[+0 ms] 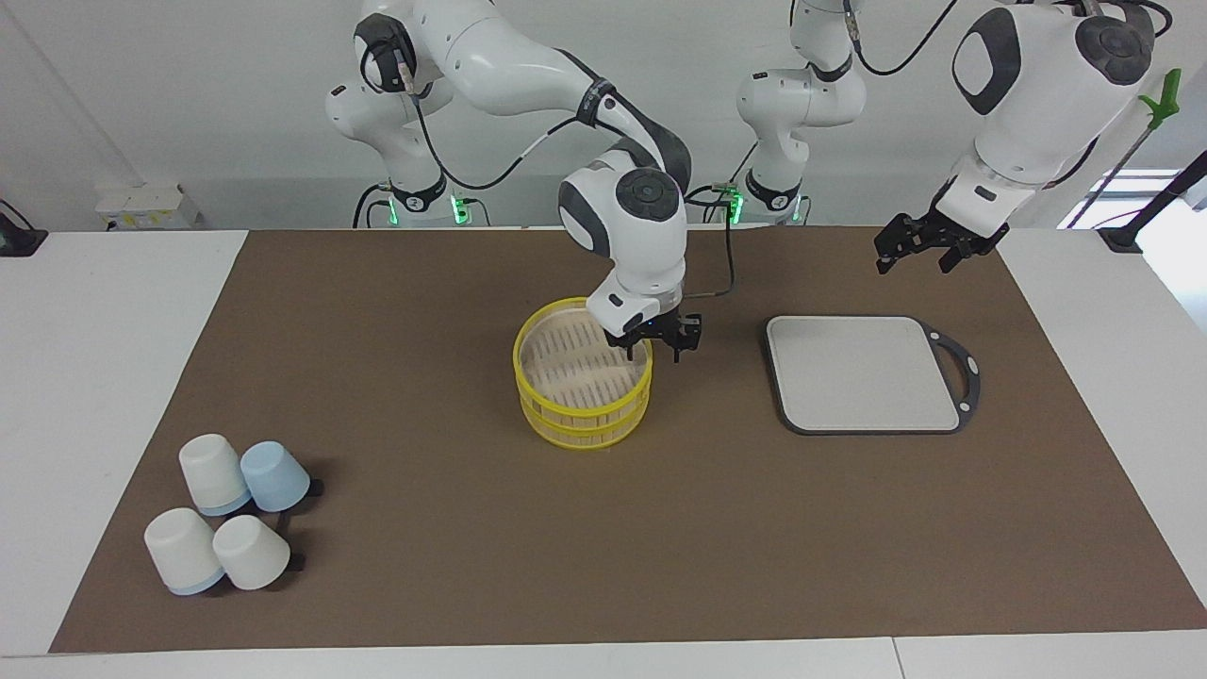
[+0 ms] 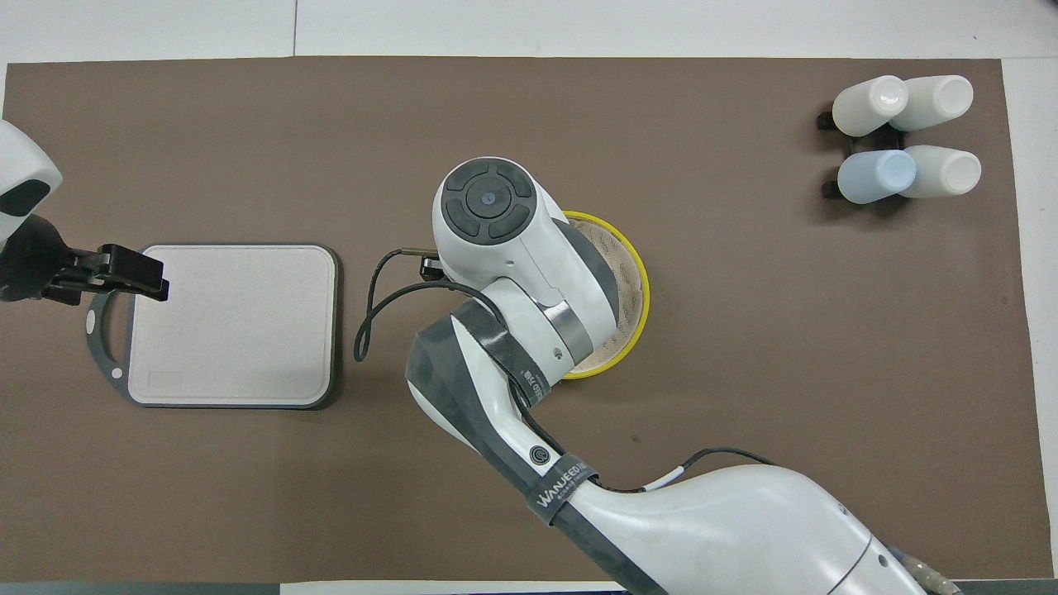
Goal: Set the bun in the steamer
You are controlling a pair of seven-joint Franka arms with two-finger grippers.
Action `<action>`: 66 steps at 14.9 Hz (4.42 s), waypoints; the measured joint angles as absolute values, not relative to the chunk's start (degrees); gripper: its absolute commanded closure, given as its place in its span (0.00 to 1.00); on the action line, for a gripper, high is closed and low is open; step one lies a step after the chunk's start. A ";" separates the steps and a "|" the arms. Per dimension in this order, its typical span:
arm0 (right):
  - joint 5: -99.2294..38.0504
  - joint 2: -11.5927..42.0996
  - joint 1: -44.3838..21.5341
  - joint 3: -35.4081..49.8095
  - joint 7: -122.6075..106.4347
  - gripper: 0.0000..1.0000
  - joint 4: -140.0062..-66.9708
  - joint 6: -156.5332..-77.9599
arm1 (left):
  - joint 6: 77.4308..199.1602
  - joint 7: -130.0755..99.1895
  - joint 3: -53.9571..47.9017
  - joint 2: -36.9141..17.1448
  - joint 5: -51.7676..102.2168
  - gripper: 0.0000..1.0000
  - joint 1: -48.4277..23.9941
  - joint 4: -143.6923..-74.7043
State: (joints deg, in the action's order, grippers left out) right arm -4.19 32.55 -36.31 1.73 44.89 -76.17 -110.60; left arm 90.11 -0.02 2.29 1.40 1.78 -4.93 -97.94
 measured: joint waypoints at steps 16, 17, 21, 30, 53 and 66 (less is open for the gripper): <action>-2.16 10.14 -1.05 0.64 -2.86 0.00 -80.72 -89.74 | 90.12 0.07 2.54 1.41 1.78 0.00 -4.86 -97.91; -2.16 9.15 0.26 0.65 -3.04 0.00 -81.79 -89.72 | 90.12 0.07 2.54 1.41 1.78 0.00 -4.86 -97.91; -1.44 5.35 1.27 0.67 -2.21 0.00 -85.96 -89.72 | 90.12 0.07 2.54 1.41 1.78 0.00 -4.86 -97.91; -1.04 1.98 3.61 0.81 -1.47 0.00 -90.31 -89.88 | 90.12 0.07 2.54 1.41 1.78 0.00 -4.86 -97.91; 1.56 1.78 6.10 1.20 -2.09 0.00 -91.40 -91.21 | 90.12 0.07 2.54 1.41 1.78 0.00 -4.86 -97.91; 1.54 -1.71 5.83 1.93 -2.26 0.00 -97.74 -91.19 | 90.12 0.07 2.54 1.41 1.78 0.00 -4.86 -97.91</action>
State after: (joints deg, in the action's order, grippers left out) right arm 1.54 -1.71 5.83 1.93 -2.26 -97.74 -91.19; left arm 90.12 0.07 2.54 1.41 1.78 -4.86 -97.91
